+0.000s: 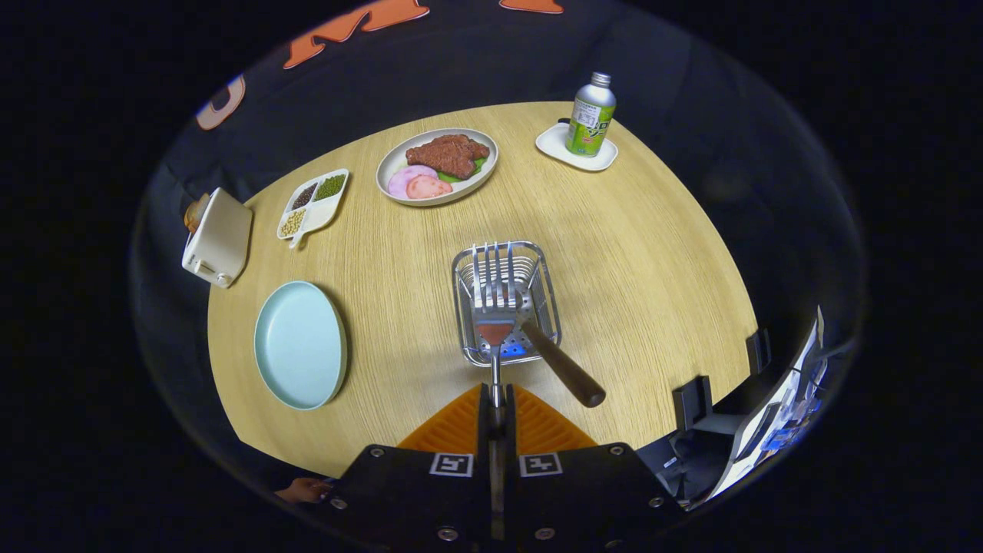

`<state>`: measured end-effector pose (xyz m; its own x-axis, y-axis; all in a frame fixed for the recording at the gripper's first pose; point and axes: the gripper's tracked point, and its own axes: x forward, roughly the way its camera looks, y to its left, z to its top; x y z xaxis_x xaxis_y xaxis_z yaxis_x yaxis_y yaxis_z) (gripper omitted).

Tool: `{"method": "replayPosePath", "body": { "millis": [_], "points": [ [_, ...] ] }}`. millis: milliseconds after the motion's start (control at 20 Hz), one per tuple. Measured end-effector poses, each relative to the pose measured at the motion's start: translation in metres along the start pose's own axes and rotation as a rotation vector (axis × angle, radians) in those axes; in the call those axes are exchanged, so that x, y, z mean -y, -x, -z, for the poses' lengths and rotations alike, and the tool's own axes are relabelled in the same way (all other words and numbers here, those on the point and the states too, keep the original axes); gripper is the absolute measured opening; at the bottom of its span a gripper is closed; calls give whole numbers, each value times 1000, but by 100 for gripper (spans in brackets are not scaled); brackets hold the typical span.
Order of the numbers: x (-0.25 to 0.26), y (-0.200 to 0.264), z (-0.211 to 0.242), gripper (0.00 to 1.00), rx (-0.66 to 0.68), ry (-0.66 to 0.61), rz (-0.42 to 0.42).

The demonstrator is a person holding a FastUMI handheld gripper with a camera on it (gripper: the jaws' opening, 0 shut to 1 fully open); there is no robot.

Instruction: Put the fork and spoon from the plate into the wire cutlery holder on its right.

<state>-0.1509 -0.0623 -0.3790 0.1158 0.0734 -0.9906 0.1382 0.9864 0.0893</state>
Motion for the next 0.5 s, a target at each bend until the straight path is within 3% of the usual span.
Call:
{"method": "replayPosePath", "body": {
  "millis": [300,500],
  "points": [
    [2,14,-34,15,85,8,-44],
    [-14,50,-87,18,279,10,-147]
  ]
}}
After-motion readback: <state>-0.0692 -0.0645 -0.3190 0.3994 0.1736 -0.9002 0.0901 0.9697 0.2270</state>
